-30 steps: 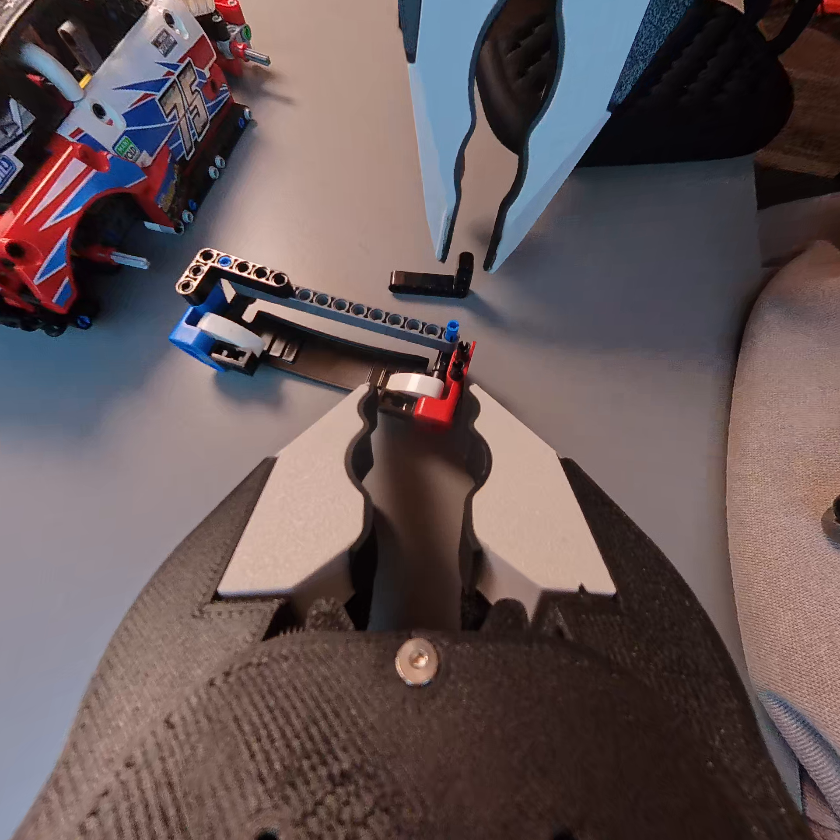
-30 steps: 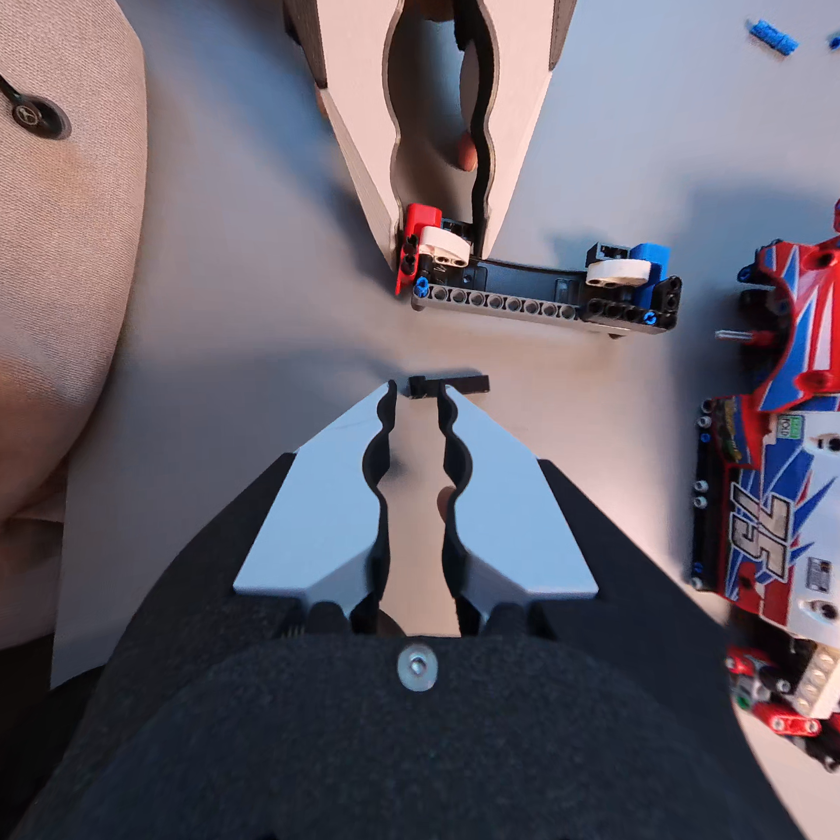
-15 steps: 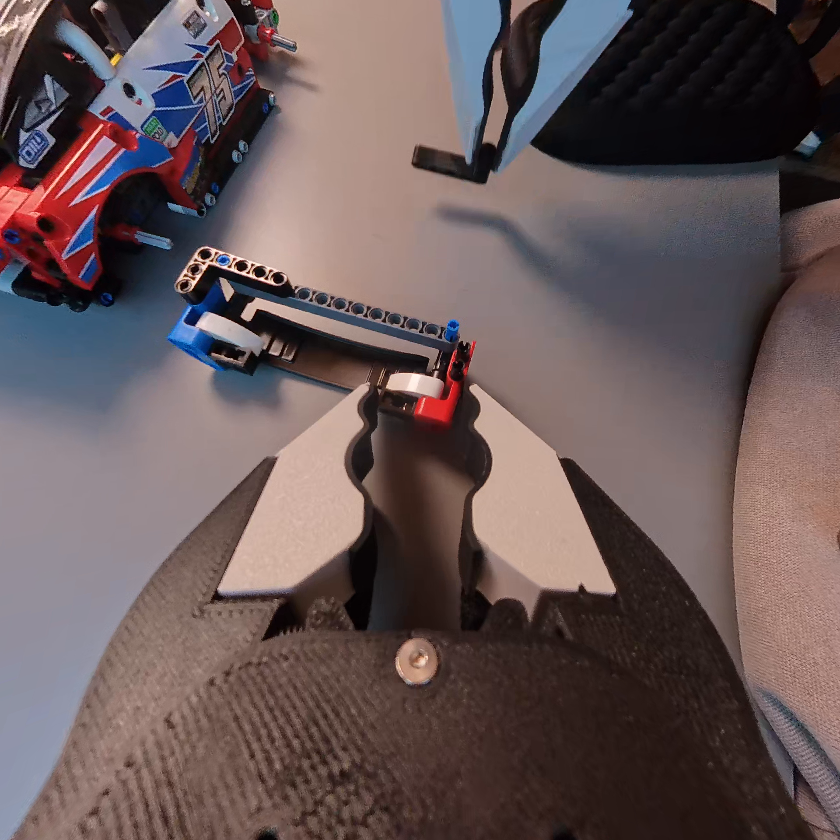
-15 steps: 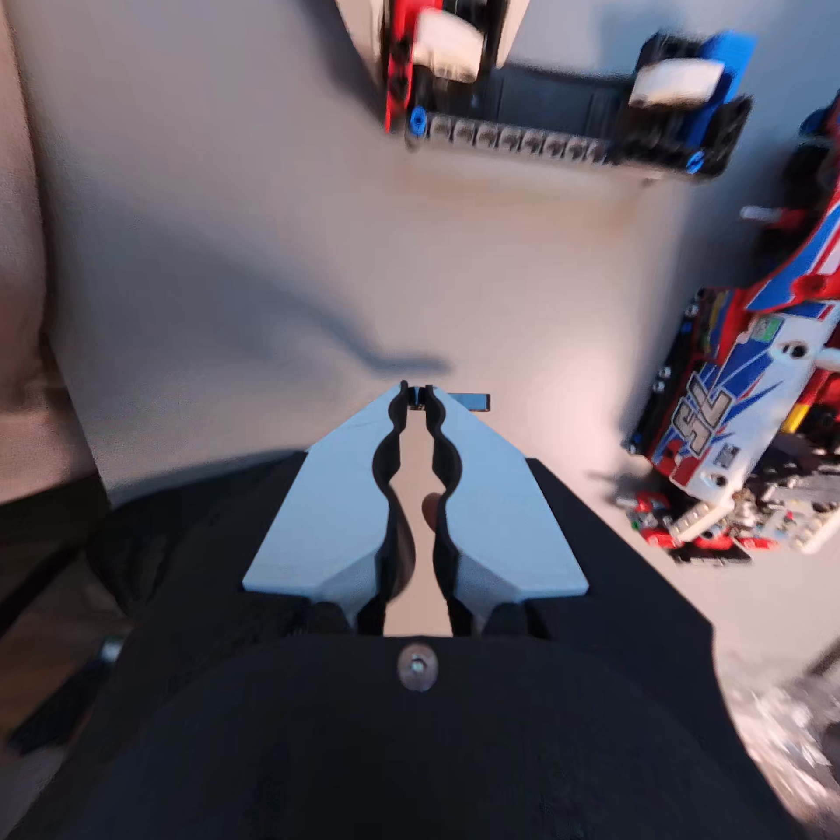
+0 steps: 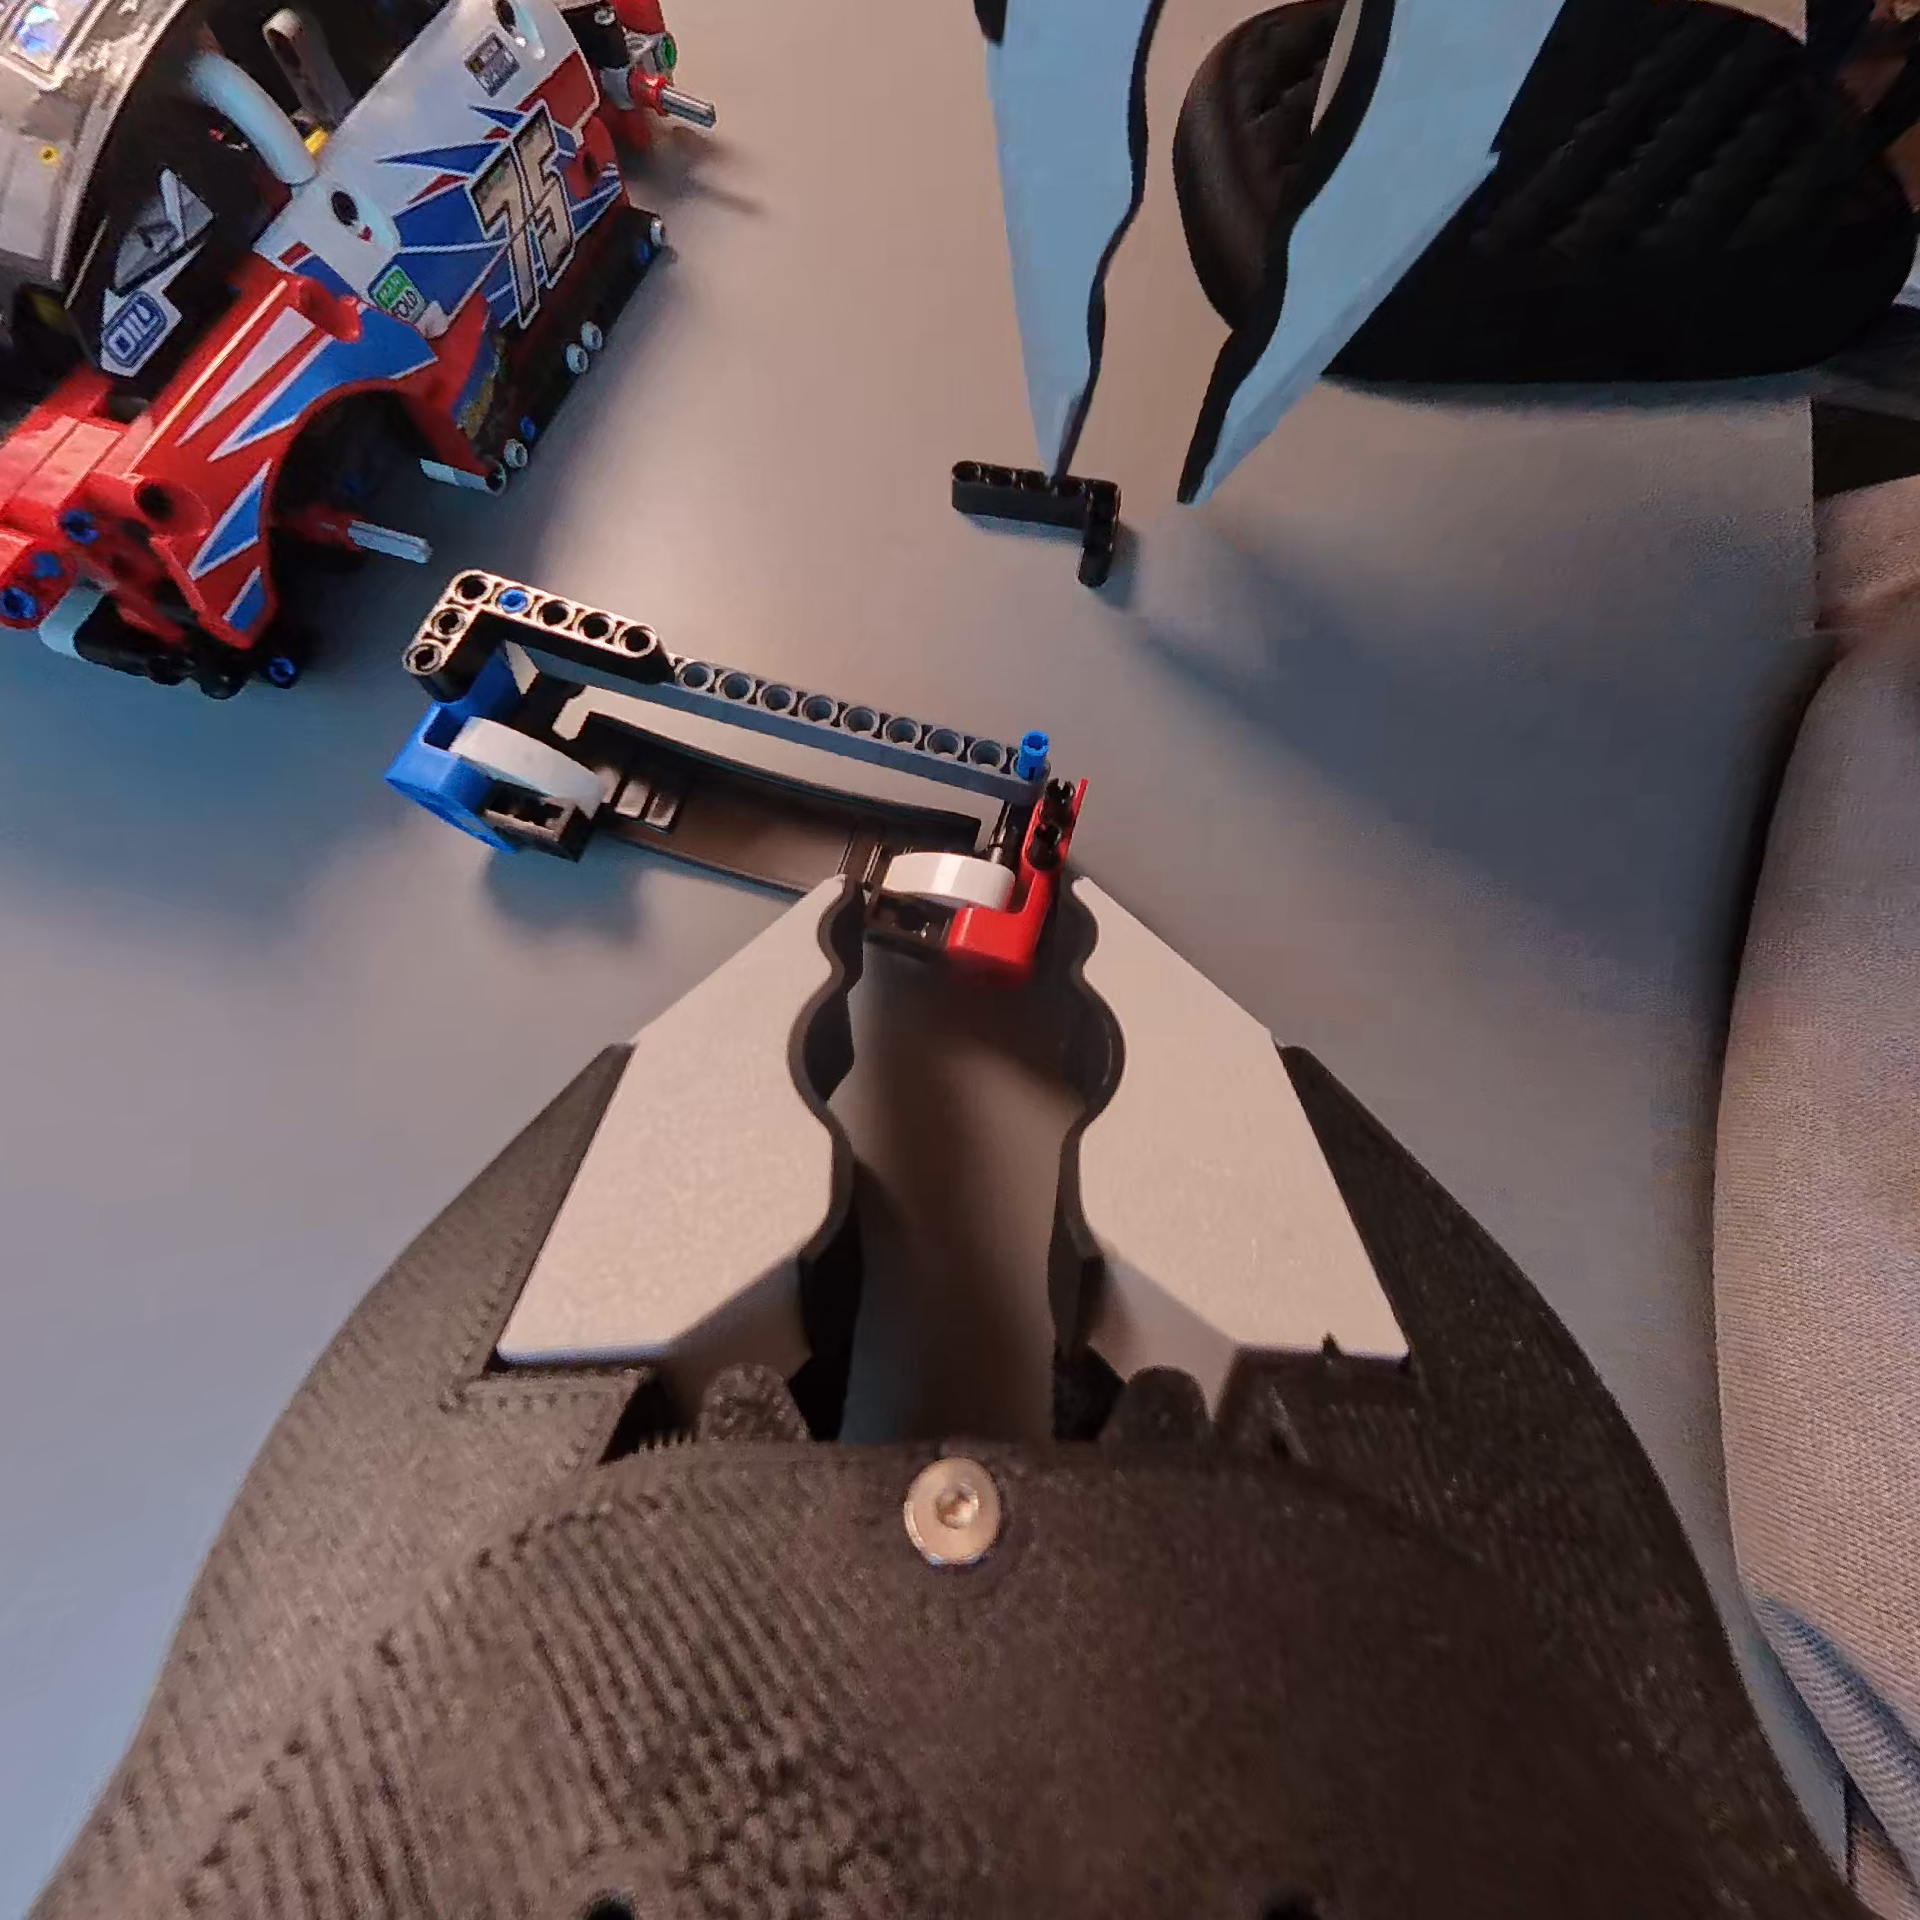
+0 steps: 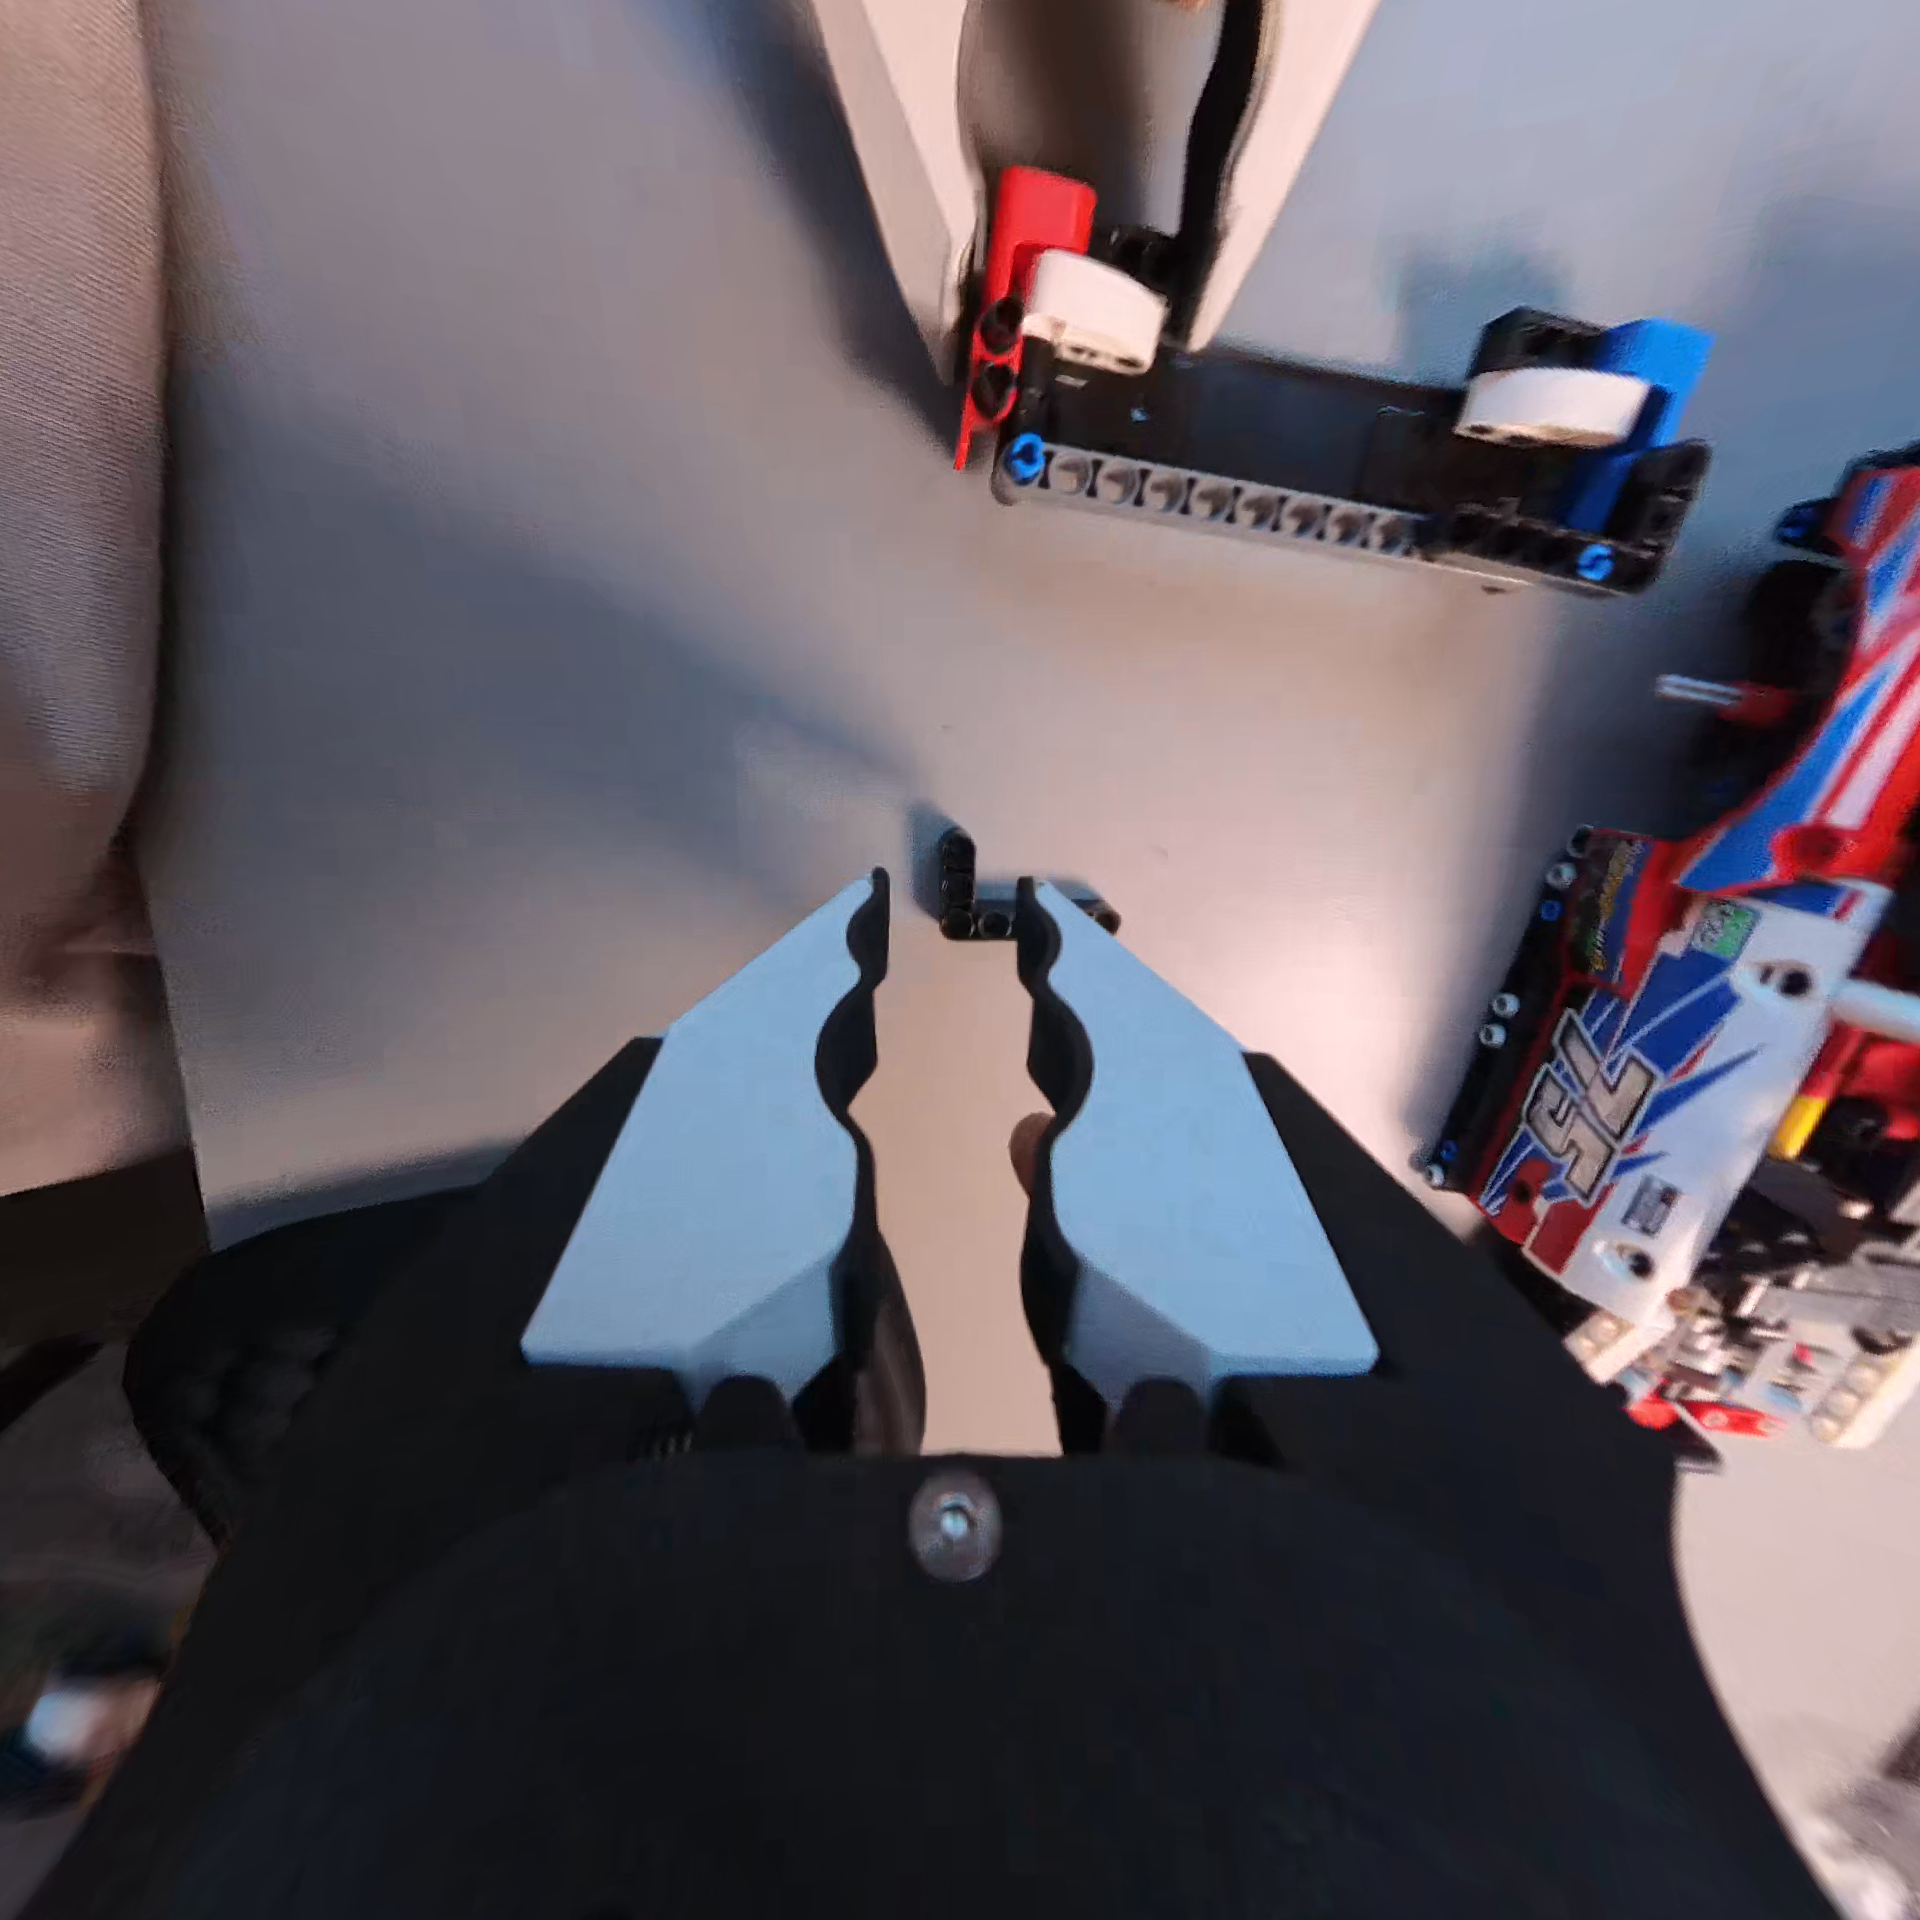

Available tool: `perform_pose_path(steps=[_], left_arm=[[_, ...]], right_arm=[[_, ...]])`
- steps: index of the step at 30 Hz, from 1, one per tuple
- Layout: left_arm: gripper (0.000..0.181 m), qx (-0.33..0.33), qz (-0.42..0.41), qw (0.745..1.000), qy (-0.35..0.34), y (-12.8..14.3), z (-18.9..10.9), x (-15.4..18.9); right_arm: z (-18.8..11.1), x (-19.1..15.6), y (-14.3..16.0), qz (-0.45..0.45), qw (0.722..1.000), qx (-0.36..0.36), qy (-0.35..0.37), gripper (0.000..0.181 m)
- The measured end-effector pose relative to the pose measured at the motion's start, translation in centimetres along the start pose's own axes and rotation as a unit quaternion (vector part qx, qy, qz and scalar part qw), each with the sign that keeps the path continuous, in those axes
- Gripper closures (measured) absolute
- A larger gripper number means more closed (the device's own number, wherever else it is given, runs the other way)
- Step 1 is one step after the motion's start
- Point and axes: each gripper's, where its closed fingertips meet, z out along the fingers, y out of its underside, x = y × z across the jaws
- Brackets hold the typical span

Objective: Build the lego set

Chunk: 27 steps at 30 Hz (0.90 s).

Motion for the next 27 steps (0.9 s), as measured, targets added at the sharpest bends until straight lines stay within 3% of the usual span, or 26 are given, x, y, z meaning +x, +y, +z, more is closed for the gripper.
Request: perform_pose_path(steps=[3,6,11,17,24,27], left_arm=[[0.147,0.001,0.001,1.0,0.001,0.0,0.0,0.0],[0.147,0.002,0.005,1.0,0.002,0.0,0.0,0.1],[0.147,0.005,0.009,1.0,0.002,-0.2,0.2,0.2],[0.147,0.008,0.016,1.0,0.002,-0.2,0.2,0.3],[0.147,0.011,0.018,1.0,0.007,-0.4,0.3,0.4],[0.147,0.011,0.019,1.0,0.005,-0.5,0.5,0.4]], right_arm=[[-1.3,-0.2,0.3,0.041,0.994,0.103,-0.009,0.158],[-1.1,0.0,0.6,0.045,0.988,0.149,0.01,0.158],[0.2,0.2,0.3,-0.007,0.989,0.145,0.02,0.162],[1.9,0.0,1.1,-0.071,0.994,0.079,-0.023,0.168],[2.0,0.1,0.8,-0.017,0.993,0.114,-0.035,0.177],[0.9,0.6,-1.0,0.014,0.989,0.149,-0.008,0.177]])
